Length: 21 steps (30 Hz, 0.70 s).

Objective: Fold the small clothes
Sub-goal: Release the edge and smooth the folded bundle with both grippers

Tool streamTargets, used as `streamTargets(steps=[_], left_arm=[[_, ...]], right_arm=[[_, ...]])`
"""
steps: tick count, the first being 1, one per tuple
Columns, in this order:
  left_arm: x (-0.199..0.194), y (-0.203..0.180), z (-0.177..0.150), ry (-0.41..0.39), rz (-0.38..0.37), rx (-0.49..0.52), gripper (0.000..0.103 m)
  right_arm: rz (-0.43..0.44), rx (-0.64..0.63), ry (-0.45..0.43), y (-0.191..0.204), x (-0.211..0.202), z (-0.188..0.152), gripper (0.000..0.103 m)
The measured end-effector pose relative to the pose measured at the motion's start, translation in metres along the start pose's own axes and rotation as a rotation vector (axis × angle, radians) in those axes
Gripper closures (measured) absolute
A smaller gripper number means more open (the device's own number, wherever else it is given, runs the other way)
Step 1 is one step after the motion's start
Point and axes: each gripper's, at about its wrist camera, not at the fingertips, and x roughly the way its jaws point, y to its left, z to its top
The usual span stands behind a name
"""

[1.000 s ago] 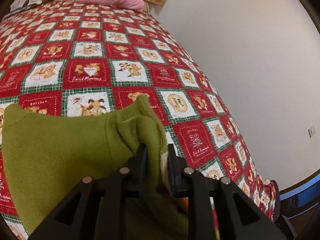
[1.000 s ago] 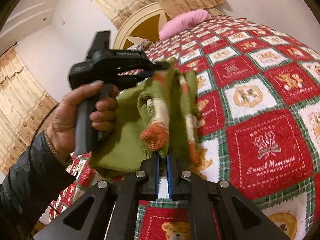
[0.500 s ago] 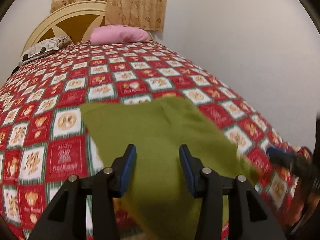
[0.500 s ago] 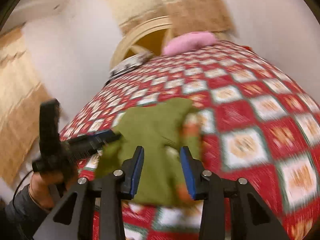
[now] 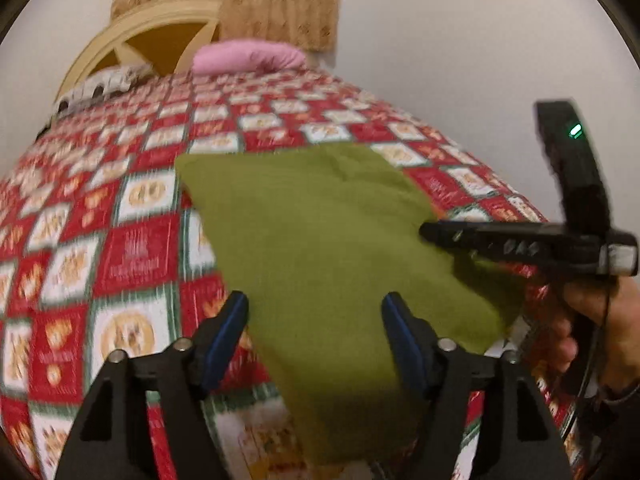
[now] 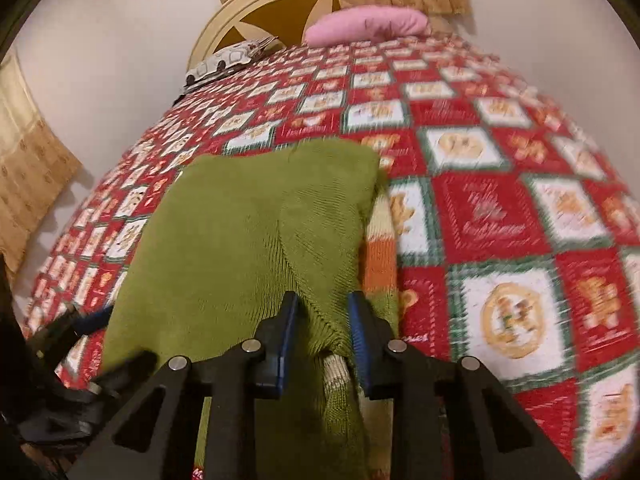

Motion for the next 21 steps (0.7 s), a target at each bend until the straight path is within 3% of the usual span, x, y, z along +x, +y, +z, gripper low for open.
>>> streamTargets(steps=[2,5,8,12,16,21], left_arm=[[0.007,0.004,-0.008,0.027,-0.025,-0.041,0.029],[0.013,0.012,-0.013,0.044,-0.06,-0.102,0.028],[0.014,0.012,-0.014,0.051,-0.062,-0.11,0.024],[0.019,0.013,-0.019,0.067,-0.057,-0.12,0.017],[0.02,0.011,-0.021,0.065,-0.052,-0.108,0.015],[0.022,0.009,-0.023,0.067,-0.046,-0.09,0.011]], right_arm=[[-0.025,-0.04,-0.064,0.013,-0.012,0.007,0.075],[0.056,-0.101,-0.098,0.036,-0.017,0.02,0.075],[0.141,-0.13,-0.034,0.051,0.005,0.025,0.074],[0.095,-0.131,0.049,0.045,0.037,0.021,0.074],[0.118,-0.071,0.05,0.02,0.045,0.017,0.076],[0.109,-0.073,0.017,0.016,0.048,0.013,0.076]])
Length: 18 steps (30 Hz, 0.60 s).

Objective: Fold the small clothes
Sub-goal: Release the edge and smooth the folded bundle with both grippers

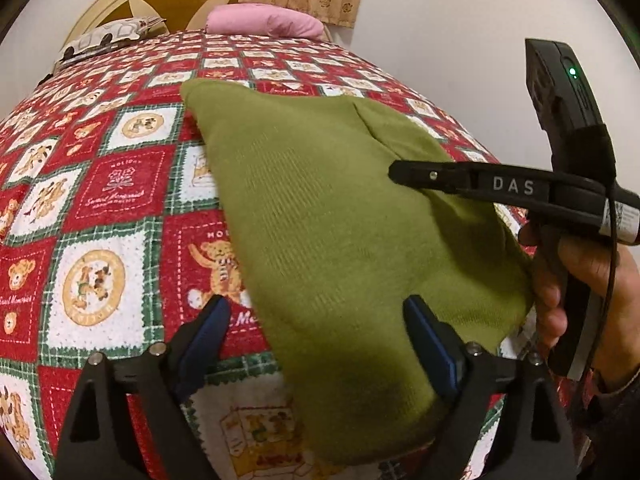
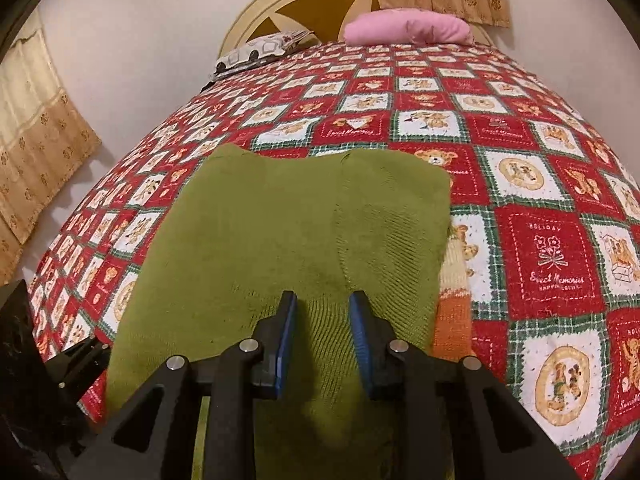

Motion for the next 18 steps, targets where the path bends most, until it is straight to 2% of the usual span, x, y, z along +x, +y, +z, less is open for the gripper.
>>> streamTargets(steps=[5,18], left_arm=[[0.001,0.001,0.0,-0.002,-0.005,0.001,0.009],[0.002,-0.004,0.003,0.018,0.01,0.025,0.002]], right_arm=[[0.022,0.034,-0.04,-0.008,0.001,-0.004,0.079],[0.041,0.056,-0.027,-0.015,-0.004,-0.006,0.082]])
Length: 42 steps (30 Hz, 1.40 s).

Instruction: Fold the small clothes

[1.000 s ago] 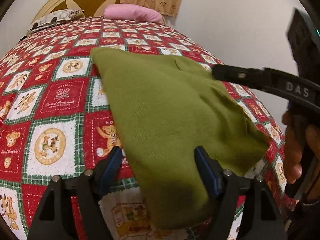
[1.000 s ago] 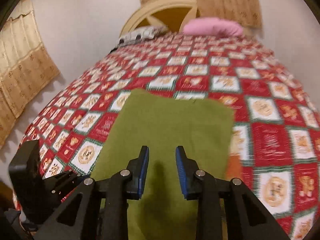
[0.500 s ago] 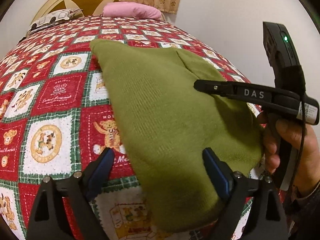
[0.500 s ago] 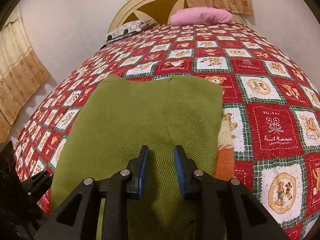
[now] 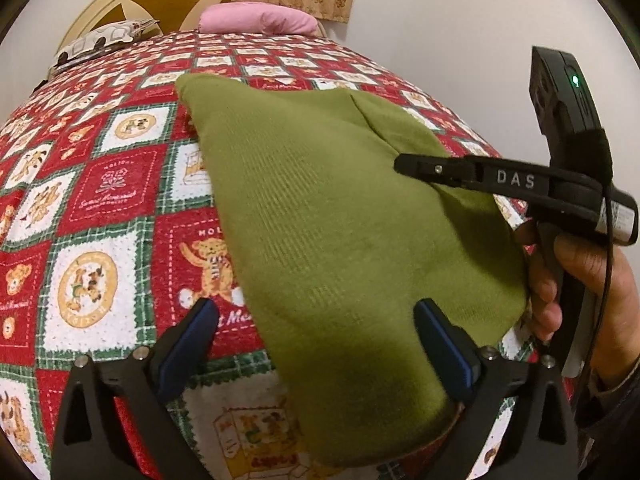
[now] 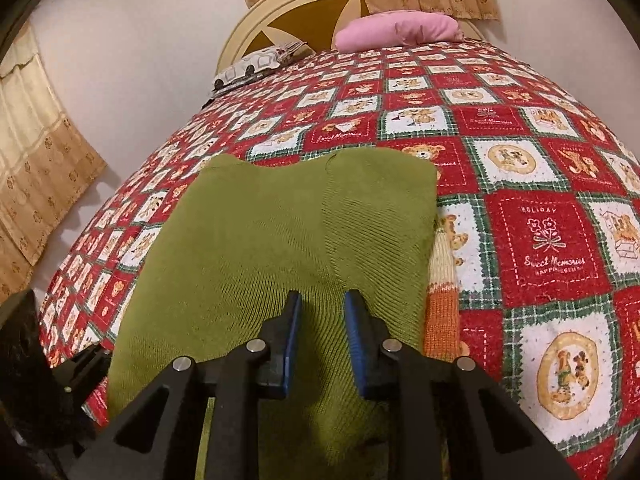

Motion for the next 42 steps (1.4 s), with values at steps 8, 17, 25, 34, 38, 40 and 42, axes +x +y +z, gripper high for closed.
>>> streamTargets(steps=[8,17,25,34,38,40,42], left_arm=[[-0.031,0.016,0.023,-0.128,0.023,-0.054,0.002],[0.006,0.02,0.011,-0.034,-0.028,-0.086,0.0],[0.008,0.017,0.011,-0.034,-0.025,-0.078,0.0],[0.009,0.018,0.011,-0.034,-0.031,-0.082,0.0],[0.01,0.018,0.011,-0.034,-0.033,-0.083,0.0],[0.01,0.017,0.012,-0.035,-0.035,-0.084,0.0],[0.011,0.017,0.012,-0.035,-0.038,-0.086,0.0]], right_arm=[[0.013,0.007,-0.02,-0.002,-0.004,-0.005,0.082],[0.045,-0.022,-0.039,-0.009,-0.029,0.0,0.07],[0.133,0.178,-0.022,-0.064,-0.016,0.019,0.023],[0.147,0.145,0.049,-0.076,0.018,0.03,0.028],[0.145,0.139,0.041,-0.08,0.026,0.037,0.035],[0.153,0.144,0.038,-0.082,0.029,0.04,0.038],[0.173,0.149,0.037,-0.083,0.032,0.041,0.042]])
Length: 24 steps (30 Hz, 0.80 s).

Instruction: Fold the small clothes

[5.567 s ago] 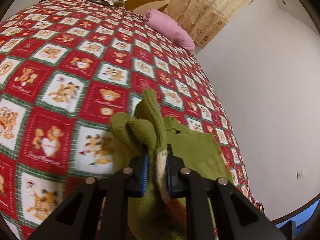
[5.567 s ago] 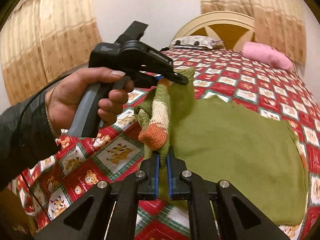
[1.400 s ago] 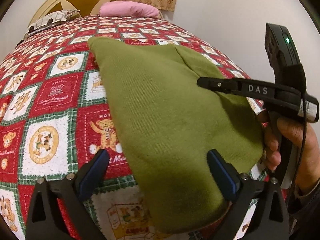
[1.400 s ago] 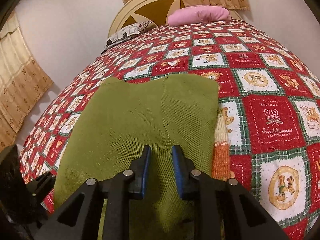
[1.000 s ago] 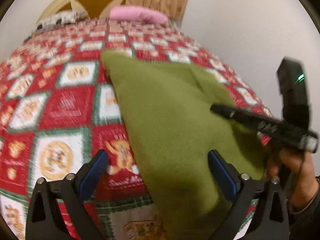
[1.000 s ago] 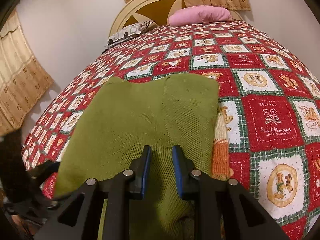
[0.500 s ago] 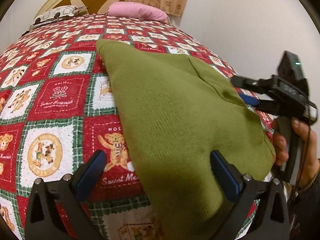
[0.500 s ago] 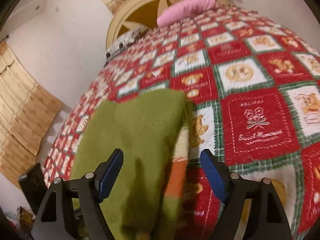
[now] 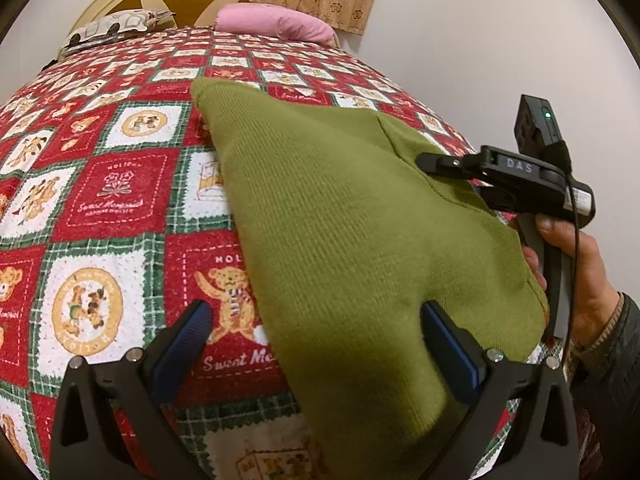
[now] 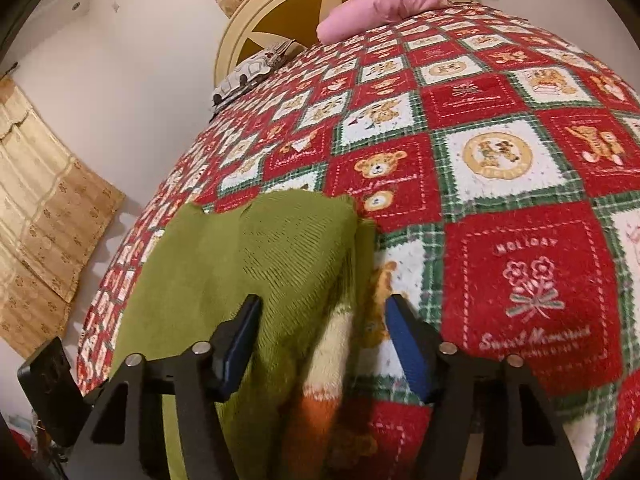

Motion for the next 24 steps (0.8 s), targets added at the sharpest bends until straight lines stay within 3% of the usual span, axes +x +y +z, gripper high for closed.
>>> streamTargets(steps=[6,8,14,24], left_arm=[[0.001,0.001,0.001,0.0,-0.005,-0.002,0.0],[0.001,0.001,0.001,0.0,-0.002,-0.001,0.0],[0.002,0.001,0.001,0.0,0.0,0.0,0.0],[0.004,0.0,0.003,-0.002,-0.002,0.001,0.0]], right_arm=[[0.038,-0.015,0.006,0.003,0.005,-0.001,0.05],[0.07,-0.02,0.008,0.005,0.007,-0.001,0.058],[0.087,-0.016,0.023,0.011,0.016,-0.001,0.058],[0.04,-0.057,-0.002,0.018,0.018,-0.005,0.057]])
